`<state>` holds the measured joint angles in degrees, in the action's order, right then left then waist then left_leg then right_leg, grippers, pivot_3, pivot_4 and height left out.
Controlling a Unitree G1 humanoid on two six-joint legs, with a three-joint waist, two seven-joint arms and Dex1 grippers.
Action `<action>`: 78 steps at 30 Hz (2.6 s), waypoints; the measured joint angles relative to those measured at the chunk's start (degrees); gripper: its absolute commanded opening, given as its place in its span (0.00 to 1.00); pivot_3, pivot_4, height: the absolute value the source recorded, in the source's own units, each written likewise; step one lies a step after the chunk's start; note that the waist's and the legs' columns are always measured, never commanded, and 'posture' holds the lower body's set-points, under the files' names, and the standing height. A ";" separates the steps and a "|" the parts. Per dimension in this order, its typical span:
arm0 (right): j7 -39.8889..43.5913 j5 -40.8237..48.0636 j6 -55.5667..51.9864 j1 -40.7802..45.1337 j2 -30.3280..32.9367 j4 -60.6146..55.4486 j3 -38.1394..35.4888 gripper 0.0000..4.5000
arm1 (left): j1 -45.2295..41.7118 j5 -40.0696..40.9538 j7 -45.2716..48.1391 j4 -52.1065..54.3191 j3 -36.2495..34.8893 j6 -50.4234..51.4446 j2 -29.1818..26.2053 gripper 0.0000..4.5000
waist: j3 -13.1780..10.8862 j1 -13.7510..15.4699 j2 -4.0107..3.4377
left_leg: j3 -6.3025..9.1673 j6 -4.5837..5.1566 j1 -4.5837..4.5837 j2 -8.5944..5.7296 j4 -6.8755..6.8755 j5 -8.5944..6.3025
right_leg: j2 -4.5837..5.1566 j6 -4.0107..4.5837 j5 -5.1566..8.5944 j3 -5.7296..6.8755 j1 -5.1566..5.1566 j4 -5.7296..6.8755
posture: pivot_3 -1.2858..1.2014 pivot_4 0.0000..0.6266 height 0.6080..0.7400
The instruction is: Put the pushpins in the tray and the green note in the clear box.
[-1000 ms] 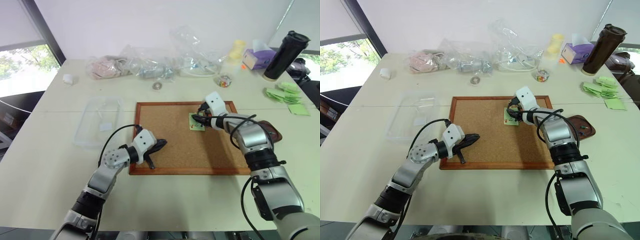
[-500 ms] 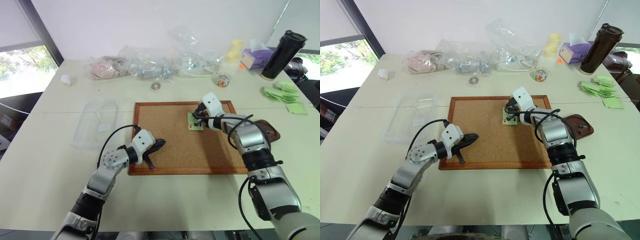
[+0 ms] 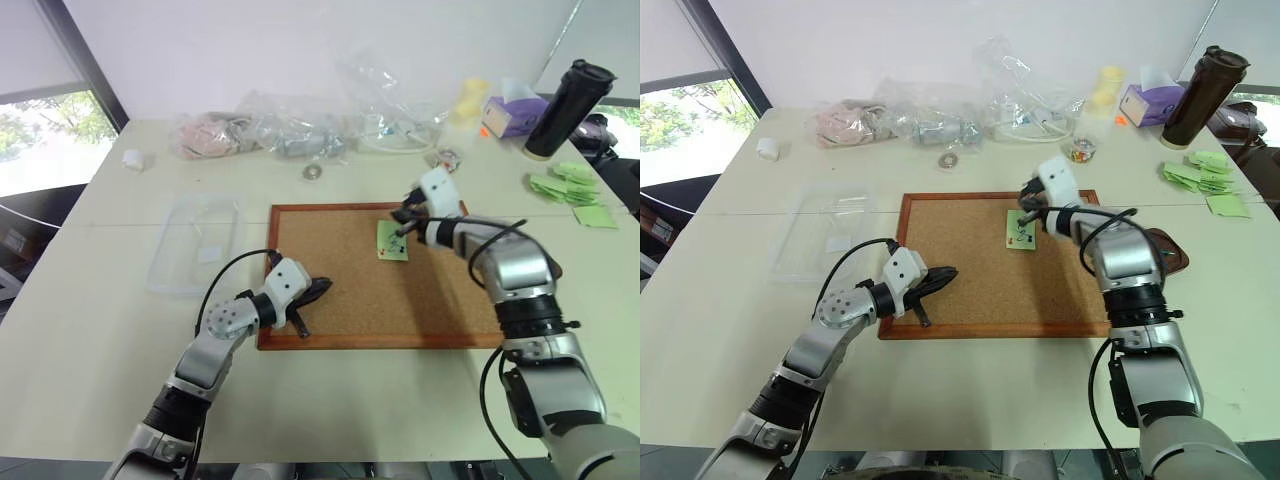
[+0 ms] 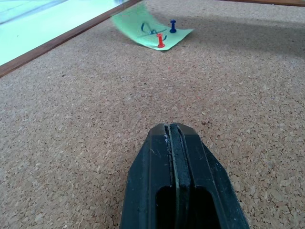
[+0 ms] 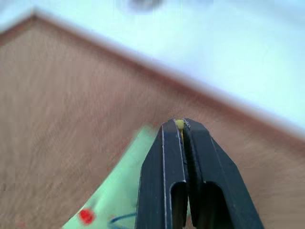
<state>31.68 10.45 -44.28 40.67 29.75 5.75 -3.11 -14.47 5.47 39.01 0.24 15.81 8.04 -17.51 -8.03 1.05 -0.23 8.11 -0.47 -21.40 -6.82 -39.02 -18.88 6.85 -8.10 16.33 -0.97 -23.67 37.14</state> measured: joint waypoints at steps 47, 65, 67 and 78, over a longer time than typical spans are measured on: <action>-3.21 6.09 4.97 -22.59 10.92 7.56 -20.68 0.99 | 0.12 -1.36 -0.04 -0.98 0.16 -0.05 2.09 0.00 | 0.38 1.16 -0.68 | -0.14 0.09 0.17 -0.04 0.05 -0.05 | 0.02 -0.01 0.01 -0.17 0.22 -0.18 | 0.52 0.24 0.93; 0.08 16.46 -8.35 -16.63 13.36 -15.01 -15.58 0.99 | -0.09 -1.40 -0.13 -1.21 0.22 -0.23 2.26 0.00 | 0.37 1.29 -0.67 | -0.09 0.09 0.09 -0.03 0.04 -0.05 | 0.04 -0.01 0.01 -0.18 0.19 -0.22 | 0.52 0.24 0.93; 1.06 17.14 -8.91 -17.42 13.08 -17.84 -12.76 0.99 | -0.08 -1.40 -0.15 -1.20 0.21 -0.23 2.31 0.00 | 0.36 1.31 -0.66 | -0.08 0.09 0.09 -0.03 0.04 -0.05 | 0.04 -0.01 0.01 -0.17 0.19 -0.22 | 0.52 0.24 0.93; 3.12 14.39 -4.50 -21.07 10.86 -20.18 -0.99 0.99 | 0.24 -1.55 -0.64 -0.81 0.17 -0.22 2.31 0.00 | 0.35 1.27 -0.64 | -0.07 0.09 0.09 -0.04 0.04 -0.05 | 0.03 -0.01 0.01 -0.12 0.17 -0.22 | 0.52 0.24 0.93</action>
<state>34.80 24.84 -48.78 19.60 40.60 -14.43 -4.11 -14.23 3.92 38.38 -0.57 15.98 7.82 -15.20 -7.68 2.32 -0.87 8.04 -0.38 -21.31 -6.86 -38.99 -18.93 6.88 -8.11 16.34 -1.09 -23.49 36.92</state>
